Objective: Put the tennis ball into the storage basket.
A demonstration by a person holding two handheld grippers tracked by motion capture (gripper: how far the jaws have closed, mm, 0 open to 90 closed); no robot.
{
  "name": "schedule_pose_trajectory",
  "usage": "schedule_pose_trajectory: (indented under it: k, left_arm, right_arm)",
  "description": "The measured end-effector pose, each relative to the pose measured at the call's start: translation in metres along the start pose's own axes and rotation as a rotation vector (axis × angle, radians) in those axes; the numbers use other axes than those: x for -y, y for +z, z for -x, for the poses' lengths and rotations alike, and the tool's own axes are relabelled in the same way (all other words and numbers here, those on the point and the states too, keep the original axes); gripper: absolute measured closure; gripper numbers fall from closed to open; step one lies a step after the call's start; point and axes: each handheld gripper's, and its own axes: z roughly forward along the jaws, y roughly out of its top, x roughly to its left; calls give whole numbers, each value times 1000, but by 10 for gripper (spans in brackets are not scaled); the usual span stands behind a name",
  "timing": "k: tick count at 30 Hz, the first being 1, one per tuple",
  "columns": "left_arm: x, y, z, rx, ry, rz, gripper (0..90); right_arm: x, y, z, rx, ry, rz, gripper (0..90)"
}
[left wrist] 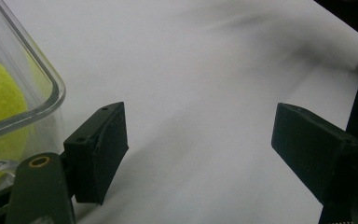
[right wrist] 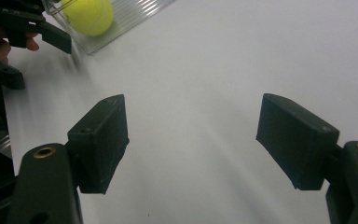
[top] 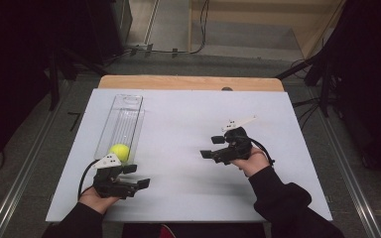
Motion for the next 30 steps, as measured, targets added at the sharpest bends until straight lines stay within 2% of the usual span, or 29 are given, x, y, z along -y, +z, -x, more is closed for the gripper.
schedule_pose_trajectory:
  k: [14,30]
  left_arm:
    - [0,0,0,-5,0,-1,189]
    - [0,0,0,-4,-5,1,189]
  right_arm:
    - [21,-14,7,32,17,5,229]
    - [46,-31,9,54,52,12,228]
